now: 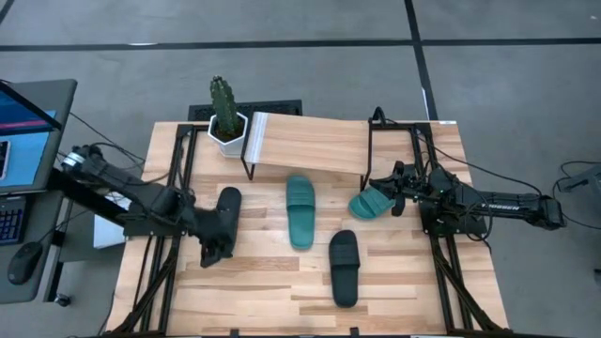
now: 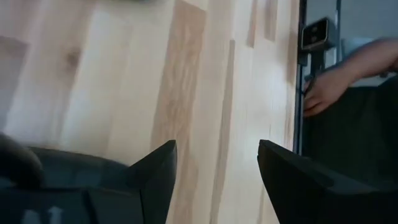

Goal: Pick and place slides into the shelf
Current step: Put the left black slides on the shelf

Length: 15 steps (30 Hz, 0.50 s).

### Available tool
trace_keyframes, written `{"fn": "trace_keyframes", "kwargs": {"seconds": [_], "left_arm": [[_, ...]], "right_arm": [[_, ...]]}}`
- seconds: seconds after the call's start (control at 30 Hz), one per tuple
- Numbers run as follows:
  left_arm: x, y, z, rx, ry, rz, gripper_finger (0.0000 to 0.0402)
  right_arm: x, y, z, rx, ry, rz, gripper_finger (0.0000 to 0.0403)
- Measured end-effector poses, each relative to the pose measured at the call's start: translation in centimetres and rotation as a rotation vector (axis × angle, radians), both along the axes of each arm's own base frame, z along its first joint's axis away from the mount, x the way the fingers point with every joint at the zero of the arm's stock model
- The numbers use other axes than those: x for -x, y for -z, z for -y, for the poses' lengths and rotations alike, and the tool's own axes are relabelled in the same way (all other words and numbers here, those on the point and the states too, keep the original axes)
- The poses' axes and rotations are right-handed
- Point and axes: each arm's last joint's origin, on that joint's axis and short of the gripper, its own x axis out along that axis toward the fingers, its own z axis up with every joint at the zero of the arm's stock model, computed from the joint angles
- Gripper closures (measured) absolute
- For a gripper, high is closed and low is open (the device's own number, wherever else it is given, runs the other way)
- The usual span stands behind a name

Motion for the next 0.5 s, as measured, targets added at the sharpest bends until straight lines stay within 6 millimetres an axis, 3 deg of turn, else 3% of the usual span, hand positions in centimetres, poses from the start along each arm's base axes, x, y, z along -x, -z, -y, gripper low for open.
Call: {"fn": "trace_keyframes", "kwargs": {"seconds": [0.5], "left_arm": [[0.3, 4.4, 2.5, -0.278, 0.021, -0.275, 0.0189]], "right_arm": [[0.0, 0.0, 0.0, 0.000, 0.000, 0.000, 0.0403]]}}
